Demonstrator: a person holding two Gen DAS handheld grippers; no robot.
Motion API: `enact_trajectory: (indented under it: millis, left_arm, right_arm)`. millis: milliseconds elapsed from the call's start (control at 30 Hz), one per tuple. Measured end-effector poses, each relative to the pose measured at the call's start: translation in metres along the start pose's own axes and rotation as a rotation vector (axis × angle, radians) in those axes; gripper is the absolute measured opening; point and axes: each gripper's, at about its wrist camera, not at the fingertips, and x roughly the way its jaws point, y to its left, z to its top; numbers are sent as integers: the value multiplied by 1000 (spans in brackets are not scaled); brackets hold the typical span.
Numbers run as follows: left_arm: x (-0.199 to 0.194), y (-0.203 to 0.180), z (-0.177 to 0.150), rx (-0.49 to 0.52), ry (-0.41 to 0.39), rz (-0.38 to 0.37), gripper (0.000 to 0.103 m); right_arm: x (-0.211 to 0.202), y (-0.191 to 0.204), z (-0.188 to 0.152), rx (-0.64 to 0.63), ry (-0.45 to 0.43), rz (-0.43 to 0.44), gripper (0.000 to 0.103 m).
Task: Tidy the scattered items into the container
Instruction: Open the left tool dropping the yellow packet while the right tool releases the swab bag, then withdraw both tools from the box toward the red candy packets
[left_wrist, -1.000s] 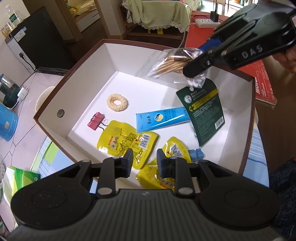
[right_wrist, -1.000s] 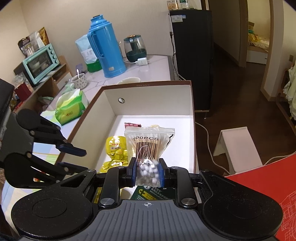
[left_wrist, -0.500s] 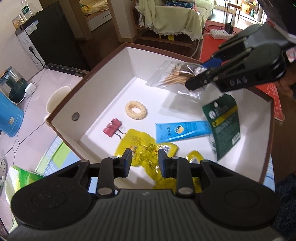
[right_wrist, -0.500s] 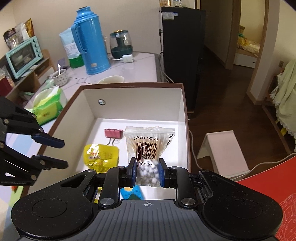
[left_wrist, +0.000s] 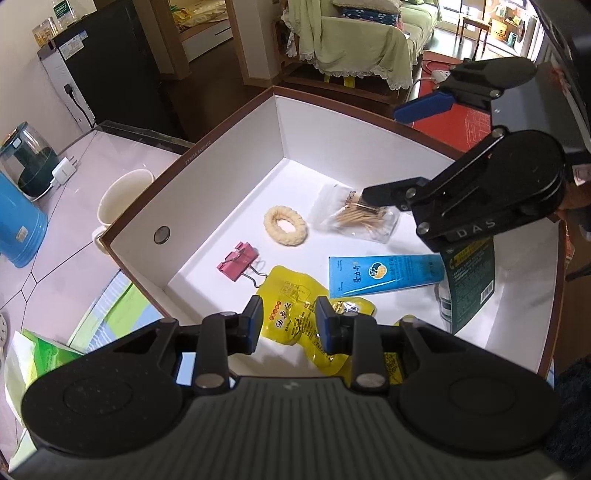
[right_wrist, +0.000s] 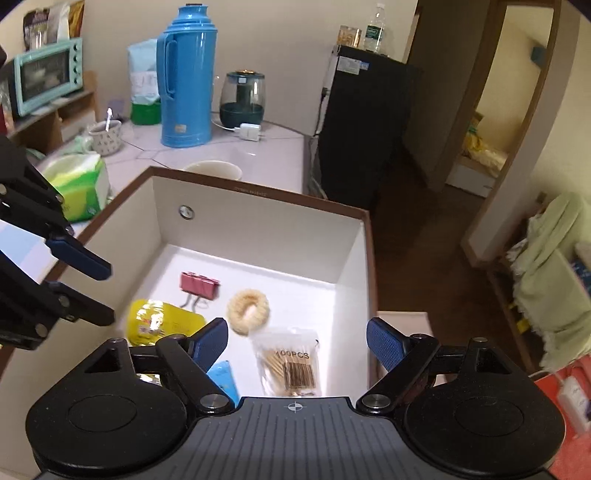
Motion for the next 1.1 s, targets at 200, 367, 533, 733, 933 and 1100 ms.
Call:
enact_trajectory:
  millis: [200,367,533,733,933,1100]
  left_arm:
    - [-8,-2,-3,-14,-6,3,26]
    - [-16,-9,-3,-14,-15,14,26]
    - [-27,-19,-2,-10,-28,25,30]
    - [-41,-32,-6,-14,-37,40,33]
    - [-57,-48,-12,-11,-53,52,35]
    - [-70,-58,-17,-10,-70,64,37]
  right_arm:
    - [-13,-5,-2,46,37,33,85]
    - [-24,-4,-8,73,70,49,85]
    - [-38,-3,-13,100,76,64,85]
    - [-58,0,-20,124,70,69,85]
    - [-80,5,-27,138,54,73,85]
    - [-96,10,-34,148,45,71,85]
